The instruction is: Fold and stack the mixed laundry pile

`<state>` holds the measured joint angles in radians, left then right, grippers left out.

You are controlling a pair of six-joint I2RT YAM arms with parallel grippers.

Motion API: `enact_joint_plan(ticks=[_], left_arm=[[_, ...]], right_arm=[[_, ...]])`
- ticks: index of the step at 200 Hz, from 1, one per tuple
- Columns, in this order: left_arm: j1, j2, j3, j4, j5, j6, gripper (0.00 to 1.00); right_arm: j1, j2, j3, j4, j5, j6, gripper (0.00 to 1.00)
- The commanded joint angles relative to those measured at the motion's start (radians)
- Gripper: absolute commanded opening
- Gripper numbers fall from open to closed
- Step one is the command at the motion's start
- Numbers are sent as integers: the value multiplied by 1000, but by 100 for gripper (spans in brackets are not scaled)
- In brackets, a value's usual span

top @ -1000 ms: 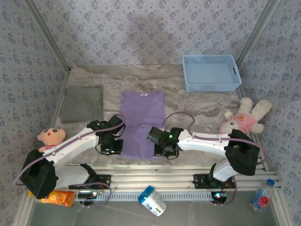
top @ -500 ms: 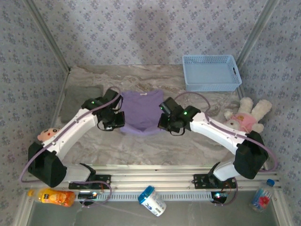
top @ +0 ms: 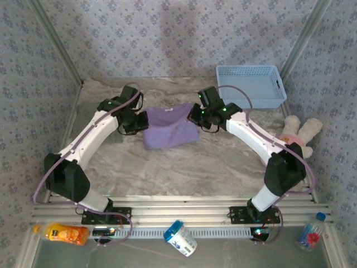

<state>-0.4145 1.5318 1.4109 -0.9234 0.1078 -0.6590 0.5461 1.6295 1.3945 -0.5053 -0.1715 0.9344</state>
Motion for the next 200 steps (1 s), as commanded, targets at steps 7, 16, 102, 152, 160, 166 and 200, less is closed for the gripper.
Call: enact_joint_plan(ticks=[7, 16, 102, 152, 160, 166, 200], left_arm=[[45, 101, 84, 70, -2, 2, 0], [59, 168, 117, 75, -5, -5, 0], [155, 548, 585, -73, -143, -38, 63], [99, 437, 400, 8, -55, -8, 60], [85, 414, 350, 29, -34, -14, 58], [73, 395, 311, 46, -20, -19, 57], [0, 280, 69, 162, 60, -84, 56]], right_arm=[[-65, 132, 116, 84, -59, -36, 5], [-82, 201, 173, 89, -68, -43, 7], [-180, 563, 627, 78, -144, -122, 68], [-173, 438, 391, 113, -145, -174, 57], [-164, 425, 357, 108, -142, -185, 52], [-155, 416, 339, 99, -135, -196, 49], [-84, 406, 277, 45, -78, -271, 47]])
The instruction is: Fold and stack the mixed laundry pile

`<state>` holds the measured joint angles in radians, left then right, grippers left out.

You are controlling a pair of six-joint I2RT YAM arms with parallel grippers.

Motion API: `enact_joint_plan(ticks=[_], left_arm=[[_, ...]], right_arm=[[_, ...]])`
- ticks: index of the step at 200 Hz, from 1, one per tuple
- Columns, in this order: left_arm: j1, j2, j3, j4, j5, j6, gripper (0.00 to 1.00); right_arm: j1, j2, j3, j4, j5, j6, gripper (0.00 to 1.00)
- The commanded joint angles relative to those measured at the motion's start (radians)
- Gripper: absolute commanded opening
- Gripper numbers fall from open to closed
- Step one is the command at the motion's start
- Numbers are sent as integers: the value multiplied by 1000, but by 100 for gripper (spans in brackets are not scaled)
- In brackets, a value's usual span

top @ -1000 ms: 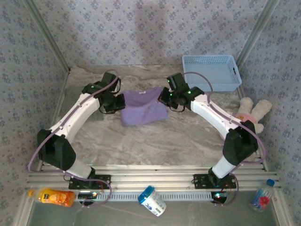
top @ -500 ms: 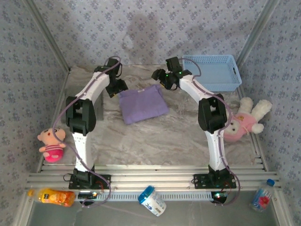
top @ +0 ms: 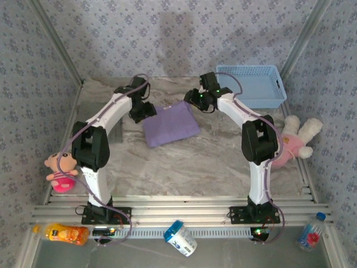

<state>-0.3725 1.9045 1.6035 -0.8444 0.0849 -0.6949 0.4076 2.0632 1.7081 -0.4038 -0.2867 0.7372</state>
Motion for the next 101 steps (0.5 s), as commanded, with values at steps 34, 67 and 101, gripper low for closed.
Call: enact_joint_plan(ticks=[34, 67, 101], left_arm=[[-110, -148, -298, 195, 110, -109, 56], [-107, -111, -359, 209, 29, -90, 56], [-65, 0, -340, 172, -9, -11, 54]], right_arm=[[100, 64, -23, -110, 74, -99, 47], [81, 142, -9, -190, 145, -100, 42], [71, 90, -126, -202, 188, -99, 42]])
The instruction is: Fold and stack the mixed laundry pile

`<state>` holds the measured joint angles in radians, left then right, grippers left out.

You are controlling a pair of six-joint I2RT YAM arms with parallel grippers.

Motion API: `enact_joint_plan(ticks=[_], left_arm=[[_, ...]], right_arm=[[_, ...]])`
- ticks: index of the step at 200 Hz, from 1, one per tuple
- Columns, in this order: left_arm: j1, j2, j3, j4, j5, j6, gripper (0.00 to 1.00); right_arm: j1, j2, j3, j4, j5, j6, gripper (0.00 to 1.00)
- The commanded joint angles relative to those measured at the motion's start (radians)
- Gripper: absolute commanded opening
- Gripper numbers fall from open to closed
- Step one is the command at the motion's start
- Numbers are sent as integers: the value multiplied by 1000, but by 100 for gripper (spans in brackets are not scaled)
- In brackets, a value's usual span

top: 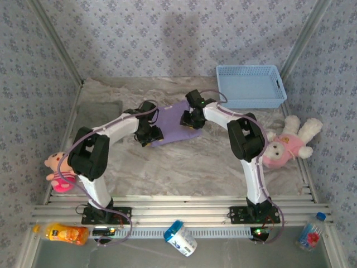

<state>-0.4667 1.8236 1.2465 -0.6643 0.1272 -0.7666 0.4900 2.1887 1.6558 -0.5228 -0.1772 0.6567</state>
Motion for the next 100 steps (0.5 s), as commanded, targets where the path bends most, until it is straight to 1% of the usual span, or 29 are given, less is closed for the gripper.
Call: enact_joint_plan(ticks=[1, 17, 34, 55, 75, 88, 100], left_arm=[[30, 85, 19, -8, -53, 63, 54], [34, 139, 58, -70, -73, 106, 53], [34, 177, 95, -101, -89, 139, 52], [36, 217, 143, -122, -91, 167, 52], [36, 272, 225, -152, -96, 190, 52], [35, 313, 294, -182, -95, 207, 52], [35, 347, 361, -208, -85, 220, 52]], right_arm=[[-11, -37, -79, -83, 79, -19, 42], [-6, -74, -154, -52, 84, -19, 42], [21, -129, -267, -33, 59, 10, 42], [99, -222, -406, -11, 45, 67, 42], [176, -316, -518, -1, 33, 143, 42], [220, -366, -551, 26, -14, 183, 43], [248, -390, -551, 70, -105, 182, 44]])
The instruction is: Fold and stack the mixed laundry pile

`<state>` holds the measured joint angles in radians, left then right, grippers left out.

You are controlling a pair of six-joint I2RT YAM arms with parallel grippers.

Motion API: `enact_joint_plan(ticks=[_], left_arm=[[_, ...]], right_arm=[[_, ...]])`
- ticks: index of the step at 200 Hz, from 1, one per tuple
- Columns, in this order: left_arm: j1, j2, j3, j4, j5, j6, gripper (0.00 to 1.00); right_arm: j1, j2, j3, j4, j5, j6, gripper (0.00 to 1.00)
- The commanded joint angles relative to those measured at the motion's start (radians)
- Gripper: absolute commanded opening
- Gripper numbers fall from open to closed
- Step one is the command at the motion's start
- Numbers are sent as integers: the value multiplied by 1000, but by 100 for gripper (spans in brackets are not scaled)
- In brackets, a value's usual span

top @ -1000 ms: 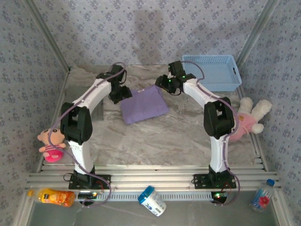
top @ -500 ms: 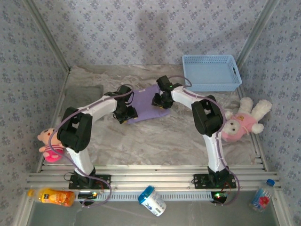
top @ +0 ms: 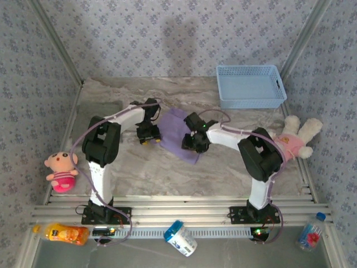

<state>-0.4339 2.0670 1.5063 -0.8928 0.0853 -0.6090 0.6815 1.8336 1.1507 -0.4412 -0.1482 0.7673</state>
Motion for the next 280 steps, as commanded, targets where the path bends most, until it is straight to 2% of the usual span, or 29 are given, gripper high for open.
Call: enact_joint_plan(ticks=[1, 13, 32, 55, 81, 112, 150, 171, 188, 202, 211, 231, 245, 280], left_arm=[[2, 107, 107, 19, -42, 63, 52], [-1, 135, 175, -1, -22, 78, 52], [-5, 168, 284, -33, -4, 100, 53], [-4, 179, 390, -60, 22, 142, 56], [-4, 136, 437, -89, 11, 192, 59], [-6, -26, 278, -37, 47, 187, 59], [-24, -228, -44, 145, 192, 63, 55], [-62, -260, -144, 245, 233, -11, 43], [-100, -251, -180, 288, 246, -46, 22], [-126, -231, -182, 304, 247, -56, 9], [-135, -214, -173, 304, 238, -57, 5], [-137, -171, -153, 291, 197, -47, 3], [-137, -128, -132, 265, 162, -24, 2], [-137, -51, -103, 221, 140, 11, 0]], right_arm=[[59, -35, -44, -10, -142, 71, 44], [71, -46, -6, -4, -219, 42, 45], [69, -71, 96, -67, -256, -15, 47], [15, -96, 176, -155, -204, -90, 48], [-87, -115, 172, -257, -115, -127, 48], [-159, -161, 102, -342, 47, -164, 49], [-180, -217, -71, -258, 46, -105, 54], [-171, -215, -123, -217, 62, -72, 56], [-163, -214, -145, -195, 65, -56, 56], [-161, -213, -149, -183, 67, -51, 55], [-160, -216, -148, -175, 68, -49, 54], [-159, -220, -143, -164, 74, -44, 50], [-159, -216, -144, -164, 71, -42, 44], [-151, -211, -143, -123, 62, -33, 16]])
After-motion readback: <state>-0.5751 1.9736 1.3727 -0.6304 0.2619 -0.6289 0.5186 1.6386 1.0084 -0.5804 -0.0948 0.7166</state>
